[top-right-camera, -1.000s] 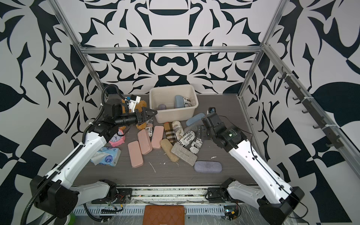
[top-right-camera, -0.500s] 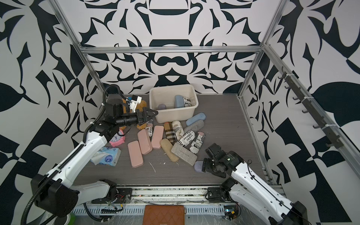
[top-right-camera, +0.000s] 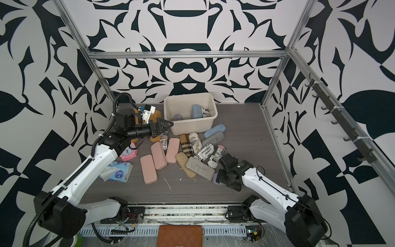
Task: Put the glasses cases into the storage boxes
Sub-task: Move the glasses case to the center of the board, then adjust the glasses case at the center of the board.
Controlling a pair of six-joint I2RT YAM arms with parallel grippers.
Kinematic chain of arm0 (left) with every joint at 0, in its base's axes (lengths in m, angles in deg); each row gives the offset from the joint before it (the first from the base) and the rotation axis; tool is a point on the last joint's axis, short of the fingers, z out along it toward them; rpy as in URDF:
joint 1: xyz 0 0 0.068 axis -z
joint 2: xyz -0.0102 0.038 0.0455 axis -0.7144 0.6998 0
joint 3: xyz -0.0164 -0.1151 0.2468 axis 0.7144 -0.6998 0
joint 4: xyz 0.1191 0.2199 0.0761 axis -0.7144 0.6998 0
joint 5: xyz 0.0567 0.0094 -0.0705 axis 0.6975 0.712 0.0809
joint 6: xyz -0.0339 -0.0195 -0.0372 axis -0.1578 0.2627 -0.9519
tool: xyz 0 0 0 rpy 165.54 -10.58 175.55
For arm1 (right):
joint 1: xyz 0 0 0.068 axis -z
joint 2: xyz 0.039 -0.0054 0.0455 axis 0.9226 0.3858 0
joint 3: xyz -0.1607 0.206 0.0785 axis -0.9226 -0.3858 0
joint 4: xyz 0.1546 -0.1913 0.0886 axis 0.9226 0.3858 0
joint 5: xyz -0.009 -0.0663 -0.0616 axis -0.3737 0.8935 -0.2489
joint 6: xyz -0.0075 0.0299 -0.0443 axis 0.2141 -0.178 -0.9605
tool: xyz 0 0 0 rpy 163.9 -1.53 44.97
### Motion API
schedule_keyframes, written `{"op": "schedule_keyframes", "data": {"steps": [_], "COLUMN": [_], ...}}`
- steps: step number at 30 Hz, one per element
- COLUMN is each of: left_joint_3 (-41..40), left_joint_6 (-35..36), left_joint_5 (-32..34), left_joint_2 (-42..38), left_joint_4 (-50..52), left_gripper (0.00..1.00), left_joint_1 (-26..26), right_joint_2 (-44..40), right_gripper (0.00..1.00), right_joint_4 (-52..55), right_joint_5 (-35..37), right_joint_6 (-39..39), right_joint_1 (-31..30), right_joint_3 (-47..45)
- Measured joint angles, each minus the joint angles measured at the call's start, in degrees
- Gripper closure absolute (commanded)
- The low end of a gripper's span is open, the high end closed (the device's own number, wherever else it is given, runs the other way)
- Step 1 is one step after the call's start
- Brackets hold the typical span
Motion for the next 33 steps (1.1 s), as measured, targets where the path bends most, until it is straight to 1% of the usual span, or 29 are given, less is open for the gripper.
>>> {"op": "schedule_keyframes", "data": {"steps": [4, 7, 13, 16, 20, 23, 26, 29, 33], "left_joint_3": [0.0, 0.0, 0.0, 0.0, 0.0, 0.0, 0.0, 0.0, 0.0], "left_joint_6": [0.0, 0.0, 0.1, 0.1, 0.1, 0.1, 0.1, 0.1, 0.2], "left_joint_5": [0.0, 0.0, 0.0, 0.0, 0.0, 0.0, 0.0, 0.0, 0.0], "left_joint_2": [0.0, 0.1, 0.2, 0.3, 0.7, 0.9, 1.0, 1.2, 1.2], "left_joint_4": [0.2, 0.2, 0.2, 0.2, 0.2, 0.2, 0.2, 0.3, 0.6], "left_gripper": [0.01, 0.01, 0.01, 0.01, 0.01, 0.01, 0.01, 0.01, 0.01], "left_joint_1": [0.0, 0.0, 0.0, 0.0, 0.0, 0.0, 0.0, 0.0, 0.0], "right_joint_2": [4.0, 7.1, 9.9, 9.9, 8.2, 4.6, 2.7, 4.1, 8.3], "right_gripper": [0.15, 0.14, 0.15, 0.16, 0.17, 0.14, 0.10, 0.06, 0.06], "right_joint_4": [-4.7, -5.7, -6.6, -6.5, -6.5, -6.6, -9.0, -11.8, -18.4], "right_joint_5": [1.6, 3.3, 5.6, 5.6, 5.4, 5.4, 4.0, 1.7, -2.6], "right_joint_6": [-3.3, -7.1, -13.9, -15.7, -16.5, -16.9, -16.8, -16.2, -14.1], "right_joint_1": [7.0, 12.9, 20.8, 22.8, 22.9, 23.9, 27.2, 30.4, 32.7], "right_joint_3": [2.1, 4.4, 7.2, 7.2, 6.4, 4.7, 2.9, 1.9, 1.9]}}
